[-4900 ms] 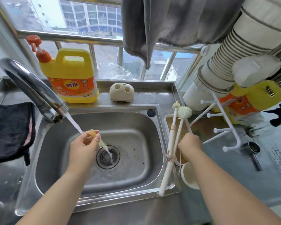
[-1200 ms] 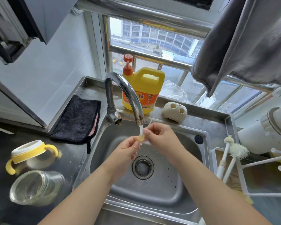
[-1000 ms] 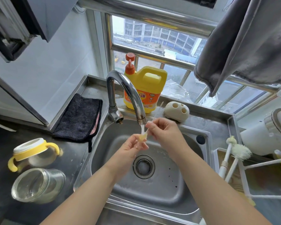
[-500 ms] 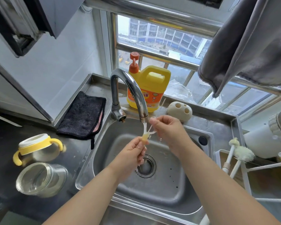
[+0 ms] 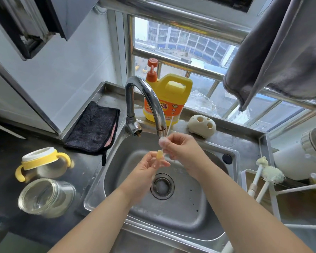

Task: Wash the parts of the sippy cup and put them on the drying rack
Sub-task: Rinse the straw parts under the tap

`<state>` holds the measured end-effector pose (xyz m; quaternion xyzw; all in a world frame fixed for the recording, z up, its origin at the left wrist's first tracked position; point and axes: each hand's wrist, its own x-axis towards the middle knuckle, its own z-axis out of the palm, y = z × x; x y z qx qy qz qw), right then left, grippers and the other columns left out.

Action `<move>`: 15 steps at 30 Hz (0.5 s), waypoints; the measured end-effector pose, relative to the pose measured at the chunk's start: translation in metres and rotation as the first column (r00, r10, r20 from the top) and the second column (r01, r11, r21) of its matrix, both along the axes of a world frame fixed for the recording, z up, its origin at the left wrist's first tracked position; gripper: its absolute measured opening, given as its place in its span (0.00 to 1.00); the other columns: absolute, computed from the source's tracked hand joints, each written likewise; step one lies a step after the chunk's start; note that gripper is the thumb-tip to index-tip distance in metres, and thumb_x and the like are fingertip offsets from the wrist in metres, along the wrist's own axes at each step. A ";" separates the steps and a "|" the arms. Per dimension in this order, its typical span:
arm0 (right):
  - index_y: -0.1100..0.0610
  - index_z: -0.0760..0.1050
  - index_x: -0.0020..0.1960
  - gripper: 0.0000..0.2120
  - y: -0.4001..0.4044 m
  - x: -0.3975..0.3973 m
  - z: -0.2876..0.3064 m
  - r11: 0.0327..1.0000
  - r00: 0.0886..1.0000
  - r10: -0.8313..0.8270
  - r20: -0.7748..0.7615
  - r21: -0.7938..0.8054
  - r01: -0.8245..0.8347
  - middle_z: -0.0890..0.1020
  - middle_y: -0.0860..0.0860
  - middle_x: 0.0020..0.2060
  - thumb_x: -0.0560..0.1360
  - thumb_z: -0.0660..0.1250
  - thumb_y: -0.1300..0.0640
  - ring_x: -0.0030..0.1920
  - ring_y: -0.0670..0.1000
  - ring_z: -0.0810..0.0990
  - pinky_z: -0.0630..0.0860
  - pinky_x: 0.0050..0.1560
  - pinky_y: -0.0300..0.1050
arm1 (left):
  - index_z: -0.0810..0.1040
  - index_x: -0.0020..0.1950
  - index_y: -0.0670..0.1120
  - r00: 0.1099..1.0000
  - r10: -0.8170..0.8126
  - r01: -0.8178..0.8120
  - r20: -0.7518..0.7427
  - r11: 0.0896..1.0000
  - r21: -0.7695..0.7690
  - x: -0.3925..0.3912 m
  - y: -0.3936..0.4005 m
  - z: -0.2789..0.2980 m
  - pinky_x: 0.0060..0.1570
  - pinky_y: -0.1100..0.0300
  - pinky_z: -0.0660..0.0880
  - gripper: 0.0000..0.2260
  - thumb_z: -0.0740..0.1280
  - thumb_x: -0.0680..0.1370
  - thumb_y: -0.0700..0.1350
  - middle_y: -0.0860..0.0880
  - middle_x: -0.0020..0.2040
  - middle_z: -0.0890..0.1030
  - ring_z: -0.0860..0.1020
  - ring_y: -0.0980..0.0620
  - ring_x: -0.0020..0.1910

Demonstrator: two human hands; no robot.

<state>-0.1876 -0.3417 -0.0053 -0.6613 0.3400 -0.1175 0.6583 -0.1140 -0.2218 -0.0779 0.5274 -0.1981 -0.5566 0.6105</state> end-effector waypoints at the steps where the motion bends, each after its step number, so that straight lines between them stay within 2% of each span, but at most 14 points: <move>1: 0.59 0.76 0.36 0.10 -0.001 -0.001 0.000 1.000 1.000 -0.015 0.008 -0.010 0.015 0.77 0.49 0.28 0.76 0.68 0.60 0.27 0.44 0.70 0.69 0.32 0.37 | 0.74 0.53 0.47 1.000 0.002 -0.002 0.018 1.000 -0.002 0.000 0.001 0.002 0.60 0.55 0.63 0.11 0.61 0.77 0.52 0.53 0.50 0.83 0.79 0.63 0.50; 2: 0.59 0.77 0.36 0.10 -0.004 -0.002 0.002 0.998 0.997 -0.058 0.043 -0.001 0.058 0.78 0.50 0.28 0.76 0.67 0.60 0.27 0.44 0.70 0.69 0.32 0.37 | 0.73 0.56 0.44 0.999 0.009 -0.009 0.035 1.000 -0.003 0.001 0.001 0.003 0.60 0.55 0.63 0.11 0.61 0.79 0.49 0.51 0.51 0.83 0.80 0.62 0.49; 4: 0.60 0.78 0.38 0.10 -0.007 -0.003 0.003 0.990 0.986 -0.139 0.089 0.015 0.139 0.77 0.51 0.28 0.77 0.65 0.59 0.26 0.44 0.72 0.70 0.30 0.35 | 0.71 0.57 0.41 0.998 0.021 -0.020 0.066 0.999 -0.025 0.004 -0.001 0.006 0.60 0.60 0.66 0.09 0.61 0.80 0.44 0.49 0.53 0.84 0.80 0.57 0.55; 6: 0.62 0.78 0.40 0.10 0.000 -0.003 -0.003 0.992 0.995 -0.102 0.013 -0.075 0.102 0.77 0.50 0.27 0.78 0.65 0.59 0.26 0.43 0.73 0.71 0.30 0.36 | 0.71 0.54 0.41 0.996 0.037 -0.033 0.077 0.998 -0.050 0.005 -0.004 0.008 0.55 0.68 0.70 0.05 0.62 0.80 0.41 0.48 0.53 0.84 0.79 0.58 0.56; 8: 0.63 0.78 0.39 0.10 0.006 -0.004 -0.009 0.986 0.997 -0.049 -0.066 -0.163 0.038 0.77 0.47 0.26 0.77 0.66 0.59 0.26 0.42 0.72 0.70 0.33 0.38 | 0.71 0.51 0.43 0.996 0.051 -0.047 0.070 0.997 -0.054 0.004 -0.006 0.010 0.51 0.71 0.72 0.02 0.63 0.79 0.38 0.48 0.52 0.84 0.80 0.59 0.54; 12: 0.65 0.78 0.41 0.10 -0.004 -0.004 0.002 0.975 0.980 -0.186 0.073 -0.109 0.193 0.77 0.46 0.25 0.76 0.67 0.59 0.27 0.43 0.72 0.70 0.31 0.36 | 0.72 0.48 0.43 0.981 0.103 -0.099 0.163 0.995 -0.031 0.005 -0.010 0.008 0.55 0.59 0.71 0.03 0.65 0.79 0.38 0.48 0.49 0.85 0.80 0.54 0.52; 13: 0.65 0.78 0.41 0.10 -0.003 -0.002 0.002 0.973 0.980 -0.188 0.063 -0.127 0.195 0.77 0.47 0.26 0.76 0.67 0.58 0.28 0.44 0.73 0.72 0.33 0.37 | 0.72 0.46 0.45 0.978 0.118 -0.113 0.170 0.993 -0.036 0.005 -0.011 0.010 0.53 0.56 0.71 0.04 0.66 0.78 0.39 0.47 0.47 0.85 0.80 0.51 0.50; 15: 0.62 0.77 0.39 0.11 0.004 0.000 -0.005 0.972 0.992 -0.109 -0.061 -0.217 0.094 0.77 0.50 0.29 0.76 0.67 0.56 0.31 0.46 0.74 0.74 0.37 0.44 | 0.70 0.42 0.45 0.973 0.154 -0.148 0.172 0.988 -0.051 0.003 -0.013 0.011 0.48 0.55 0.71 0.08 0.68 0.76 0.38 0.48 0.40 0.84 0.79 0.49 0.43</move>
